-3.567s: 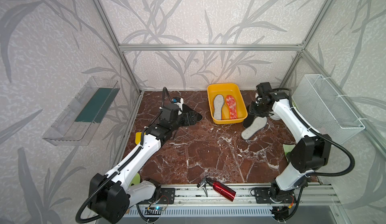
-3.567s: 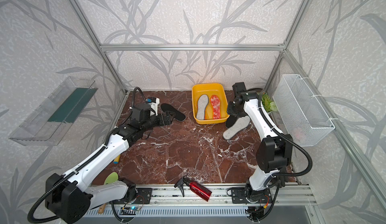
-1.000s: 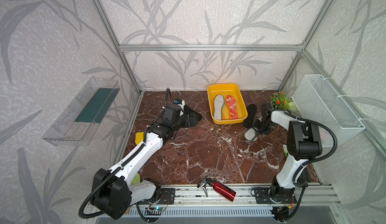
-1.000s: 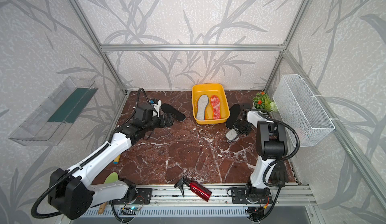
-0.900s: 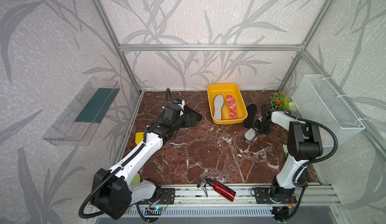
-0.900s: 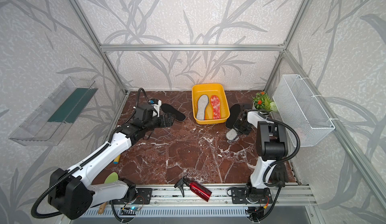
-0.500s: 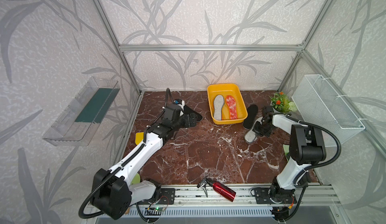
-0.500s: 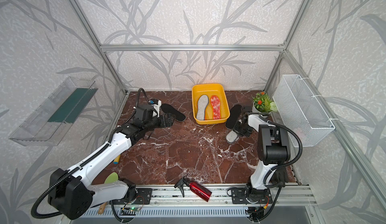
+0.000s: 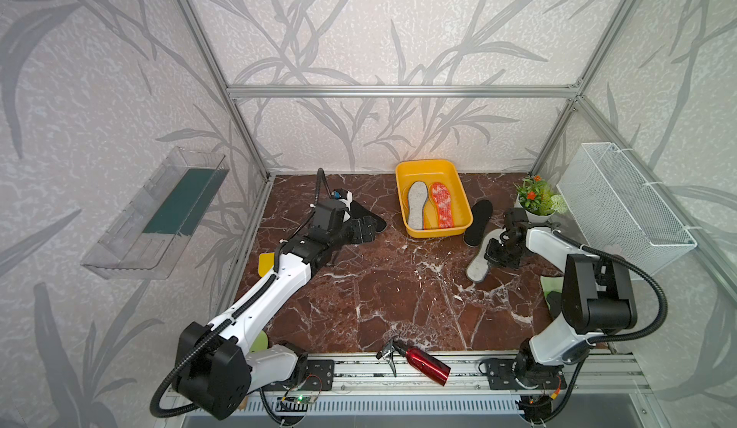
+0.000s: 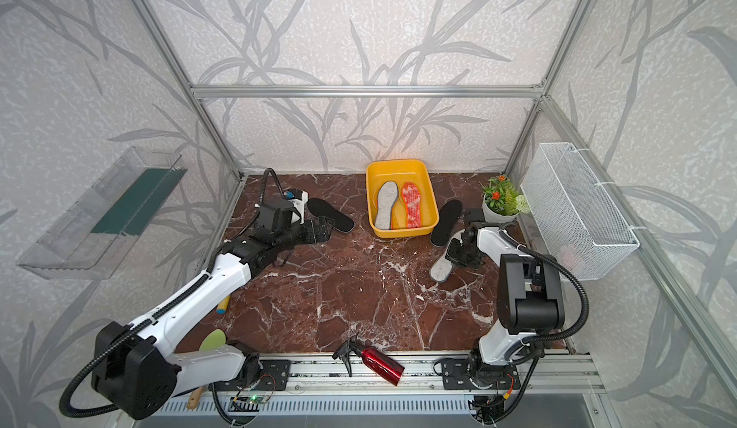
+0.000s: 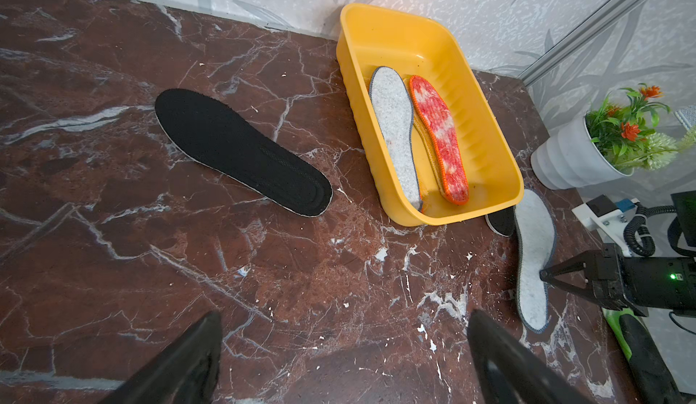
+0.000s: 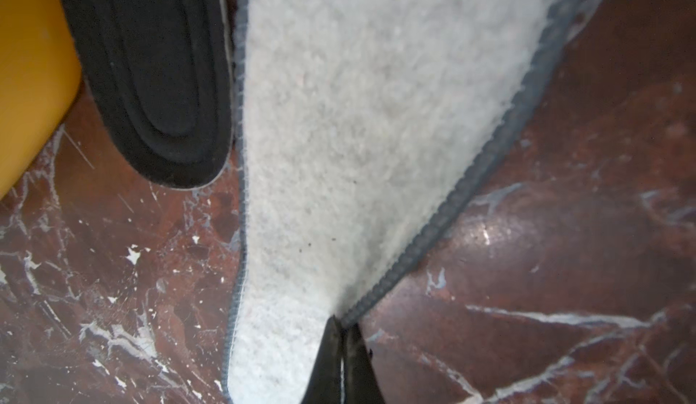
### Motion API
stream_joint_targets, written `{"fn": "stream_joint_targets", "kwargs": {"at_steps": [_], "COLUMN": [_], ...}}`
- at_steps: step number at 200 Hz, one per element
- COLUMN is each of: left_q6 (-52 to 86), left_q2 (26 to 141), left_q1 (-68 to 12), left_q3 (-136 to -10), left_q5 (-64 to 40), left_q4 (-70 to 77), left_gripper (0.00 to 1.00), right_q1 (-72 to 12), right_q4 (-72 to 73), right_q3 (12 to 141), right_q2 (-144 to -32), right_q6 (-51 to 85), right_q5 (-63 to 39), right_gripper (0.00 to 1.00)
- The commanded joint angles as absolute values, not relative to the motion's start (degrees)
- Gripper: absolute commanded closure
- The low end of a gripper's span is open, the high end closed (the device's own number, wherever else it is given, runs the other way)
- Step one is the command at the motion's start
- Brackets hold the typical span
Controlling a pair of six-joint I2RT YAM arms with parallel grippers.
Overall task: Put the insoles into the storage box
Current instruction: Pick up the insole from the center of the board.
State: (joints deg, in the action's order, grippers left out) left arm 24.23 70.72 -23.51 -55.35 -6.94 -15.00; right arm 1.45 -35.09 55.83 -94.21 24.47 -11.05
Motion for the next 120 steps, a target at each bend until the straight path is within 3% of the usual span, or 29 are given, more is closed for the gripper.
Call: {"fn": "stream_joint_targets", "kwargs": {"at_steps": [1,120], "left_q6": [24.69,25.65], "left_q2": [71.25,71.46], "left_q1": [-23.63,-23.10], "left_q3": [-57.29,-57.74], "left_q5": [-6.28,-5.05], "left_q4": [-15.69,-16.85], "left_gripper": [0.01,0.01], "right_q1": [1.41,0.53], "right_q4": [-35.50,-34.13], "right_q3": [54.43,51.68], "right_q2": [-91.79,-77.37], "right_q6": [22.35,14.38], "right_q5": [-11.52,-13.16], "right_gripper": [1.00,1.00]}}
